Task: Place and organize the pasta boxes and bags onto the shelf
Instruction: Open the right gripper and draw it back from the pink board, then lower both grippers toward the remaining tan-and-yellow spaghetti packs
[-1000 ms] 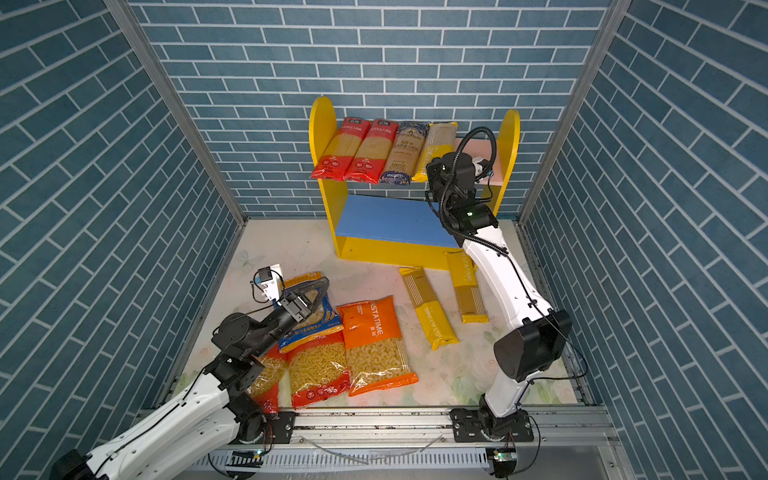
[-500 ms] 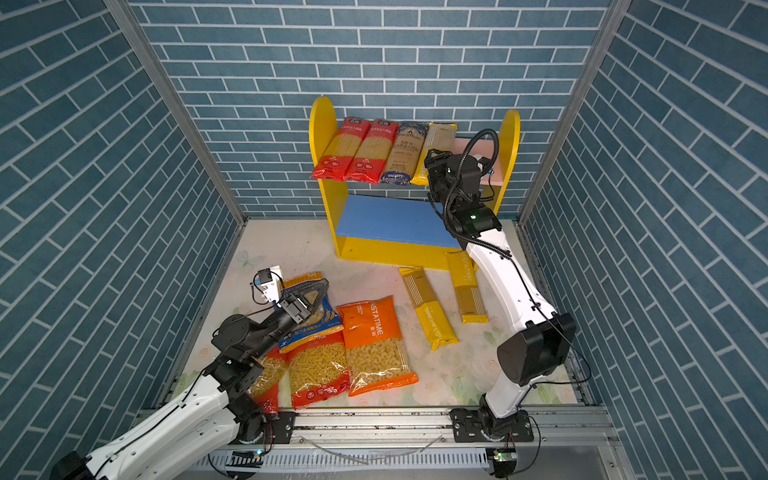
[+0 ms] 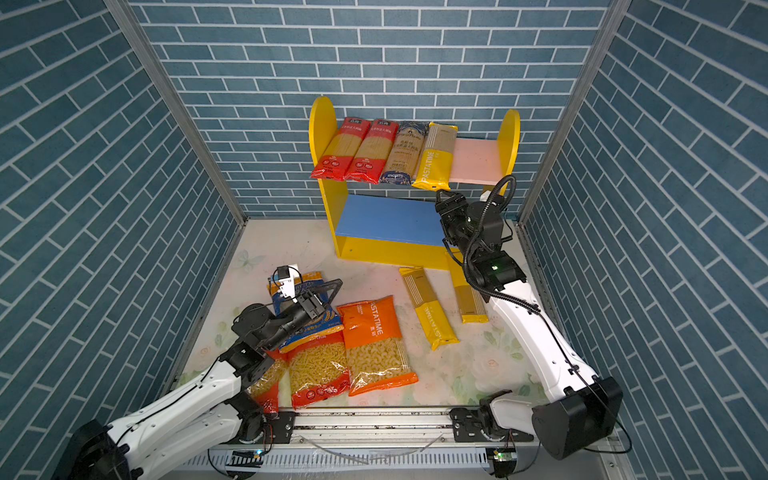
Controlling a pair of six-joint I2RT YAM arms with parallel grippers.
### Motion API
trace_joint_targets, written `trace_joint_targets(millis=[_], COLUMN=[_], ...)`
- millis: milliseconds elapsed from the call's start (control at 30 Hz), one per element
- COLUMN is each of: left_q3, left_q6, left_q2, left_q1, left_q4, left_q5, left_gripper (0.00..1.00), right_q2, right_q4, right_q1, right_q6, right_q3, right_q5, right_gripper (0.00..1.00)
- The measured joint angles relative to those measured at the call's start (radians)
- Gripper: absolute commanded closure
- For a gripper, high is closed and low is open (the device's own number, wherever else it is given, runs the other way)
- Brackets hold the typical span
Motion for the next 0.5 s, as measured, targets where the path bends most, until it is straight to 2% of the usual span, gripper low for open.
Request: trace_joint_targets(millis=[100,300,400,500], left_q3=[0.072,0.145,0.16,0.185], left_q6=[0.06,0.203,0.226,0.226], left_q2=[0.076,0.175,0.285,0.422], left_q1=[-0.031,-0.187,-0.24,-0.262], left_q4=[-0.052,-0.137,-0.136,-0.135], left_q5=[0.008,-0.035,-0.04,-0.036], left_gripper=[0.19,0.19,0.19,0.2], right_q2=[-0.037,-0.253,-0.344,-0.371], right_q4=[-0.004,-0.026,-0.095,-0.187], right_q1=[0.0,0.001,0.001,0.001], right_q6=[-0.067,-0.19,-0.235,-0.284], right_q3=[-0.041,-0.388,-0.552,-0.636], right_q5=[-0.049,-0.131,-0.137,-0.122], right_gripper=[0.35,0.36,0.36,0.37])
